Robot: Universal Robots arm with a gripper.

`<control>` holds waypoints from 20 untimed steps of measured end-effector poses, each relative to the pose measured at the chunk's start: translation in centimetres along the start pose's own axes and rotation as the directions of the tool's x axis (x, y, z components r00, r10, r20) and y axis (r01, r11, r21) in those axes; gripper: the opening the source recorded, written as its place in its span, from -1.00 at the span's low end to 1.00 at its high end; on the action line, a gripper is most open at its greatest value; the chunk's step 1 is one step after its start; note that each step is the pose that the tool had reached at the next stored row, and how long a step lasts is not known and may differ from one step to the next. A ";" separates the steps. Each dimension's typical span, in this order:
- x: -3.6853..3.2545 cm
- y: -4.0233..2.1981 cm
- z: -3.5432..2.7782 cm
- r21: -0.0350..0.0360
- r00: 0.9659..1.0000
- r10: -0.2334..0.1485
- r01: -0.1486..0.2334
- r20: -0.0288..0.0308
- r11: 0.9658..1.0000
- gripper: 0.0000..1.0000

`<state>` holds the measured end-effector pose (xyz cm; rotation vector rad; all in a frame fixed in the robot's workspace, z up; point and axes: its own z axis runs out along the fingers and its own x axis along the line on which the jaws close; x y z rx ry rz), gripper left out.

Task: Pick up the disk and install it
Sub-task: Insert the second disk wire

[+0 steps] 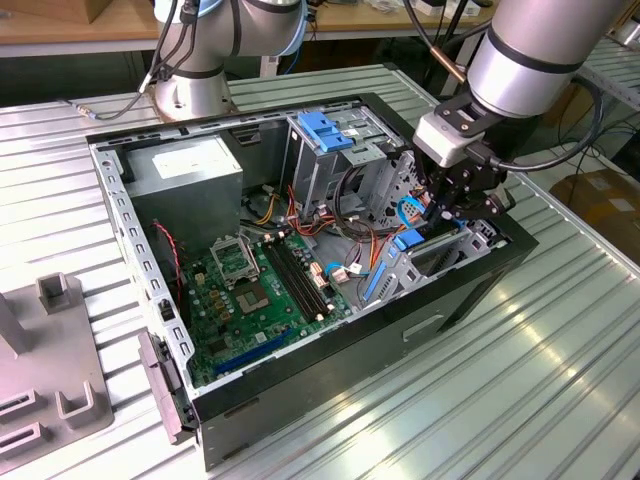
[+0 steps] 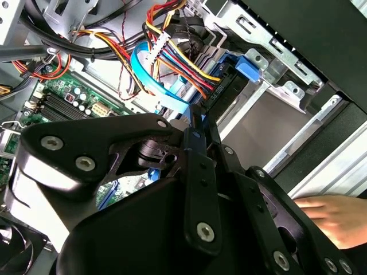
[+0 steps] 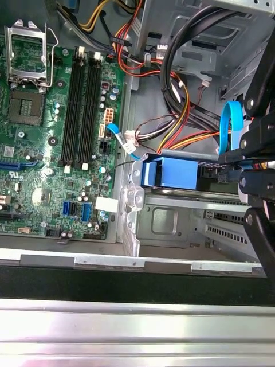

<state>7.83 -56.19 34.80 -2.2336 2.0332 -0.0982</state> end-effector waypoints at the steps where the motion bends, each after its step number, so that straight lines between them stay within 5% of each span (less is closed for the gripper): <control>1: -0.02 0.00 0.02 0.000 1.000 0.000 0.000 0.000 1.000 -0.68; 18: -0.08 0.09 0.76 0.000 1.000 0.000 0.000 0.004 1.000 -0.68; 20: -0.07 0.08 0.75 0.000 1.000 0.000 0.000 0.003 1.000 -0.54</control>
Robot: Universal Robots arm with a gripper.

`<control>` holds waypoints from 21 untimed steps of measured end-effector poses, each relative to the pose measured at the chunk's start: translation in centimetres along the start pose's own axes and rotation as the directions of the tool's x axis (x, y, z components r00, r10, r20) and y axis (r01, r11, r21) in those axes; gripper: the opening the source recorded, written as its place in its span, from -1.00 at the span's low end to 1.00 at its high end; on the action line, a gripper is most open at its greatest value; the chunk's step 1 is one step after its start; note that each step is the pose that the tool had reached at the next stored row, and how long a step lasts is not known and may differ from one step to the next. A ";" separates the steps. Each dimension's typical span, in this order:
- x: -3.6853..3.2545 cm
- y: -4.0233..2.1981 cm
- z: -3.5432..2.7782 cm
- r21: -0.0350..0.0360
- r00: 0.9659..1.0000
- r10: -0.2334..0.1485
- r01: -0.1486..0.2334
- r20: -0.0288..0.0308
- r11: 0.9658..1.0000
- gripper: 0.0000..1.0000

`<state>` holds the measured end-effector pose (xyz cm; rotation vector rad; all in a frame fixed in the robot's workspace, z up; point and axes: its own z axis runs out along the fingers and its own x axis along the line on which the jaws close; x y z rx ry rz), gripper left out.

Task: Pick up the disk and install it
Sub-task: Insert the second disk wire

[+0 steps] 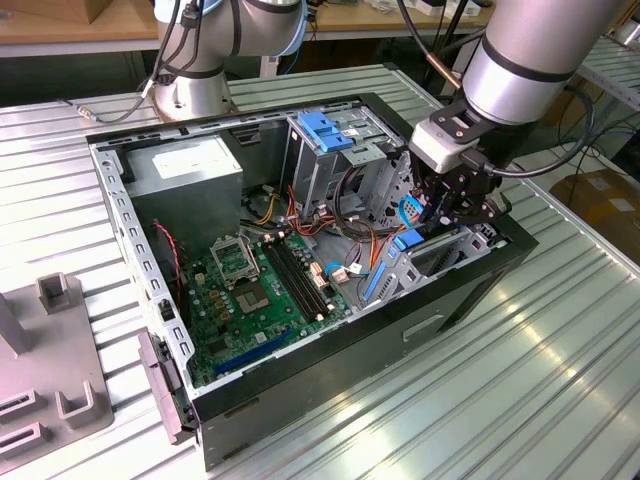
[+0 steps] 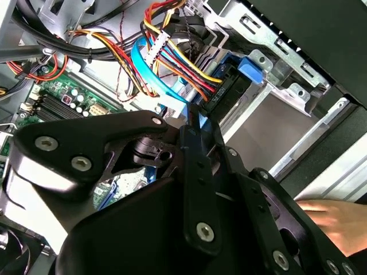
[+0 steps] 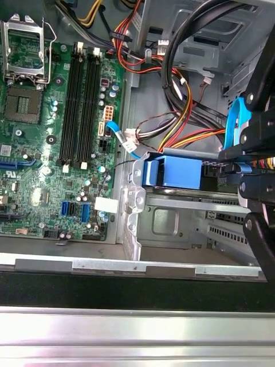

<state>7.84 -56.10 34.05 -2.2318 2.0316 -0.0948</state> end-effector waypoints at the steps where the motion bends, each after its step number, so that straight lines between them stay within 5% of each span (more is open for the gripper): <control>1: -0.01 -0.03 -0.12 0.000 1.000 0.000 0.000 0.000 1.000 -0.54; 6: -0.07 -0.22 -1.25 0.000 1.000 0.000 0.000 0.000 1.000 -0.54; 8: -0.07 -0.26 -1.31 0.000 1.000 0.000 0.000 0.000 1.000 -0.56; 10: -0.07 -0.28 -1.31 0.000 1.000 0.000 0.000 0.000 1.000 -0.80; 21: -0.06 -0.38 -1.38 0.000 1.000 0.000 0.000 0.000 1.000 -0.80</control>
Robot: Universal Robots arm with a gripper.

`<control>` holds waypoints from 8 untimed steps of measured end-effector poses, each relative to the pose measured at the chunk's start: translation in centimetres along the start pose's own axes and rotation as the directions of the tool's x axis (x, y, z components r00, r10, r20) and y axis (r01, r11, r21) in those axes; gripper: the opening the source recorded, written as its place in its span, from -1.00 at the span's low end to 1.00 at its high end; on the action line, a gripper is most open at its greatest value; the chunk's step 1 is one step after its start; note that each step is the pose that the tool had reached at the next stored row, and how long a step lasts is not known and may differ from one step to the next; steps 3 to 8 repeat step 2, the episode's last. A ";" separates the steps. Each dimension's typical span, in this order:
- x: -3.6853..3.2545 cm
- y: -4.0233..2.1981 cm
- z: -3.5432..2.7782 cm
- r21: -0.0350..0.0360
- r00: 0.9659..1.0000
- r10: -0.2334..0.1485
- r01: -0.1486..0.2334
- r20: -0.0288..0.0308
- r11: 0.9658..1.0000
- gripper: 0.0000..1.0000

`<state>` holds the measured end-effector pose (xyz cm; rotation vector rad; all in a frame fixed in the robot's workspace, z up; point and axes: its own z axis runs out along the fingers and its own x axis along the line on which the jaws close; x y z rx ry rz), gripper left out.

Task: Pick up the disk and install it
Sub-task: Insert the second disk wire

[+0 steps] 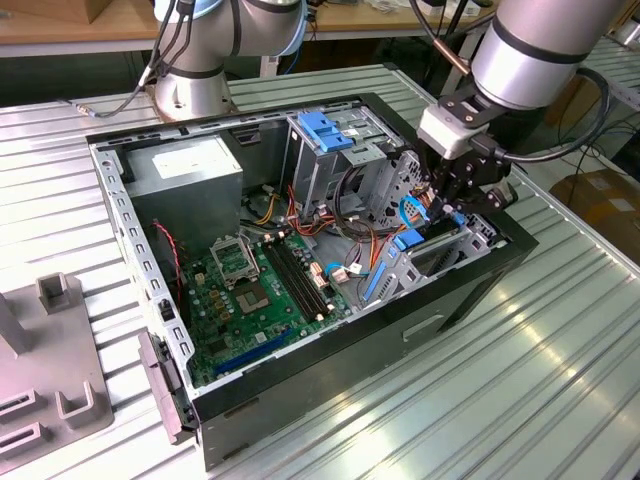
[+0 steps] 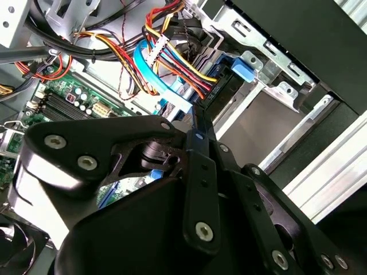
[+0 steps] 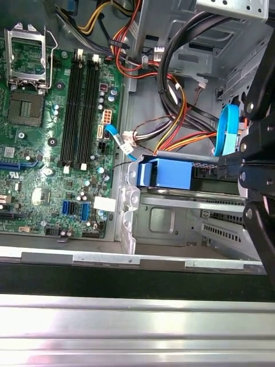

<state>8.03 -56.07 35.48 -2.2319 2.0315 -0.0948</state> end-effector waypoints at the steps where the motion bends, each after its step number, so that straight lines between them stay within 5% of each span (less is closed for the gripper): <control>1: 0.00 -0.01 0.00 0.000 1.000 0.000 0.000 0.000 1.000 -0.80; 8: 0.00 -0.02 -0.01 0.000 1.000 0.000 0.000 0.000 1.000 -0.80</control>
